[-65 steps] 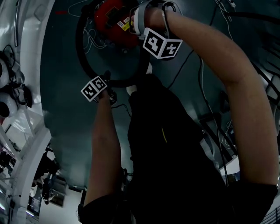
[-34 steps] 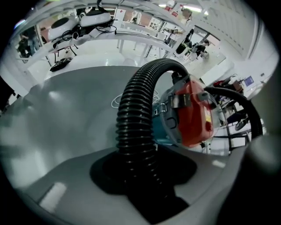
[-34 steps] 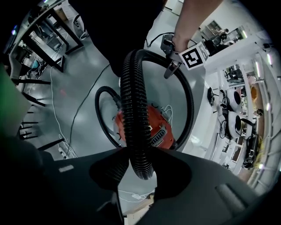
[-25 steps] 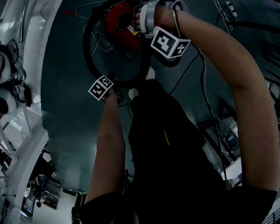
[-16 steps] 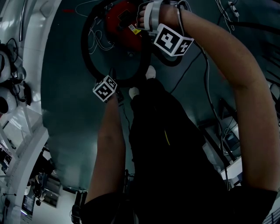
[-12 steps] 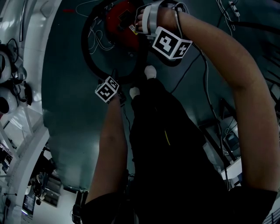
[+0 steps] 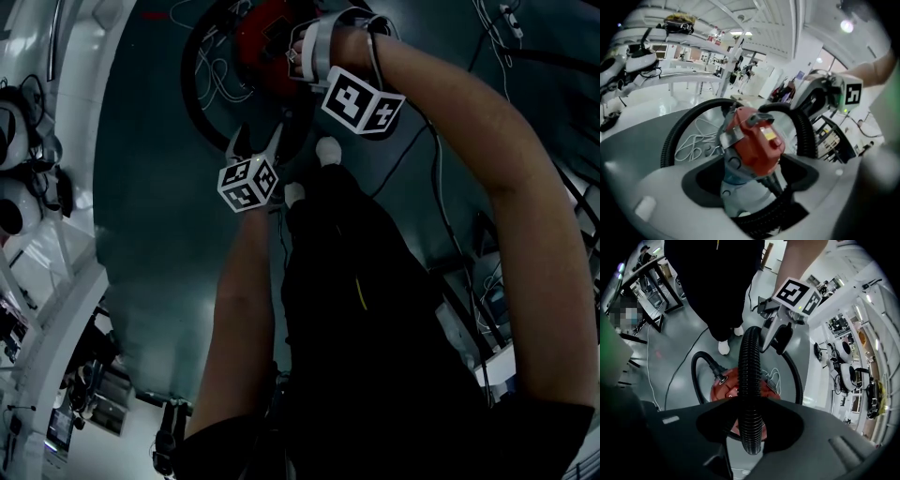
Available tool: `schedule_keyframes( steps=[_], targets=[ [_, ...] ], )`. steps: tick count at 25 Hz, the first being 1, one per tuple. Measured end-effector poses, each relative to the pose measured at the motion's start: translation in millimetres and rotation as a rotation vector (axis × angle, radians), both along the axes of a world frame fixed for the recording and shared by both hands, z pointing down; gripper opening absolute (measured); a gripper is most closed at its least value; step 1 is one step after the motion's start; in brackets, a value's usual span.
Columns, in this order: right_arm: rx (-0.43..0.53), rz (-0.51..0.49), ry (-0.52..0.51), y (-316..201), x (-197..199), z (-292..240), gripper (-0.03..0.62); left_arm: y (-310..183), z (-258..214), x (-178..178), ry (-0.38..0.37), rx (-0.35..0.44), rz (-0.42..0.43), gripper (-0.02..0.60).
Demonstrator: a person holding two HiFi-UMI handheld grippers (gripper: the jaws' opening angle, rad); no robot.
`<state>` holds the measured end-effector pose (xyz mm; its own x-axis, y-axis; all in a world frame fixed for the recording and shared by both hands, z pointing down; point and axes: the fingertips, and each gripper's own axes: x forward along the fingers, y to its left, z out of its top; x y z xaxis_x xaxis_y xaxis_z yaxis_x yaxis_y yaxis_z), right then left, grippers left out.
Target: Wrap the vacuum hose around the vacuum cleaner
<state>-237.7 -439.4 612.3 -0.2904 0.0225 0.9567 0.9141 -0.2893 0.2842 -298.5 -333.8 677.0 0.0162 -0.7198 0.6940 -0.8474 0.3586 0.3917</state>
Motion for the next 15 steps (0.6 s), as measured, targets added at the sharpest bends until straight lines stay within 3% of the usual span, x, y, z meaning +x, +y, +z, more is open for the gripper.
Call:
schedule_keyframes(
  steps=[4,7,11,14,15],
  targets=[
    [0.006,0.003,0.008,-1,1,0,0.155,-29,-43,14,0.122,0.217,0.065,0.371],
    [0.003,0.019,0.003,-1,-3,-1,0.156,-40,-67,39,0.179,0.294,0.225,0.382],
    [-0.006,0.030,-0.002,3,-7,-3,0.156,-47,-65,83,0.098,0.230,0.522,0.382],
    [-0.019,0.021,0.001,11,-9,-5,0.156,-59,-51,94,0.068,0.154,0.578,0.374],
    [-0.020,0.011,0.003,14,-9,-6,0.156,-61,-44,94,0.059,0.116,0.579,0.342]
  ],
)
